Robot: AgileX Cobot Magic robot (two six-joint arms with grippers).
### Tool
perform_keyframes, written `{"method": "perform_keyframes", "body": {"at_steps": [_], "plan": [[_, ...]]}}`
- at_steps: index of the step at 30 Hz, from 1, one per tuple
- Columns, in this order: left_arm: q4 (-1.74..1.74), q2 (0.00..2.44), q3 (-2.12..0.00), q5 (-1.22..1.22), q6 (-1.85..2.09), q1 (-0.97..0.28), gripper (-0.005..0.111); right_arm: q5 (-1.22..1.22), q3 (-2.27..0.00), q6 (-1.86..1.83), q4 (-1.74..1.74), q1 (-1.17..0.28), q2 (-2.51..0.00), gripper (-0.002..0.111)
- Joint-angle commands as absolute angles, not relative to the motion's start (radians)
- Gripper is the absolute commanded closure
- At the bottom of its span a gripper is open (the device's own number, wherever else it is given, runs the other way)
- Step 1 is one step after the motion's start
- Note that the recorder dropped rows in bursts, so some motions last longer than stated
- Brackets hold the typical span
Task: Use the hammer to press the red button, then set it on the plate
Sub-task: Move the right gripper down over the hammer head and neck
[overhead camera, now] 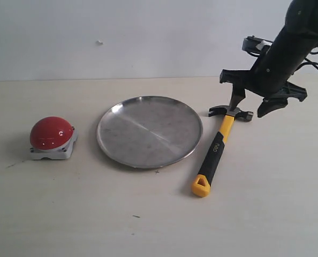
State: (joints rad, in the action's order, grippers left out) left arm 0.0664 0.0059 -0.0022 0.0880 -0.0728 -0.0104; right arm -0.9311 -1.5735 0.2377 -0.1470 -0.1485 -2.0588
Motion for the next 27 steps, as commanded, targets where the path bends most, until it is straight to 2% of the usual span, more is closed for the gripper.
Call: {"method": "perform_keyframes", "body": {"at_steps": [1,10,27], "plan": [[0.069,0.000,0.000,0.085,-0.082,-0.008,0.107,-0.962,-1.651,0.402,0.006,-0.202,-2.105,0.046],[0.069,0.000,0.000,0.085,-0.082,-0.008,0.107,-0.896,-1.705,0.489,-0.042,-0.268,-2.200,0.046],[0.069,0.000,0.000,0.085,-0.082,-0.008,0.107,-0.777,-1.705,0.633,0.082,-0.267,-2.290,0.046]]}}
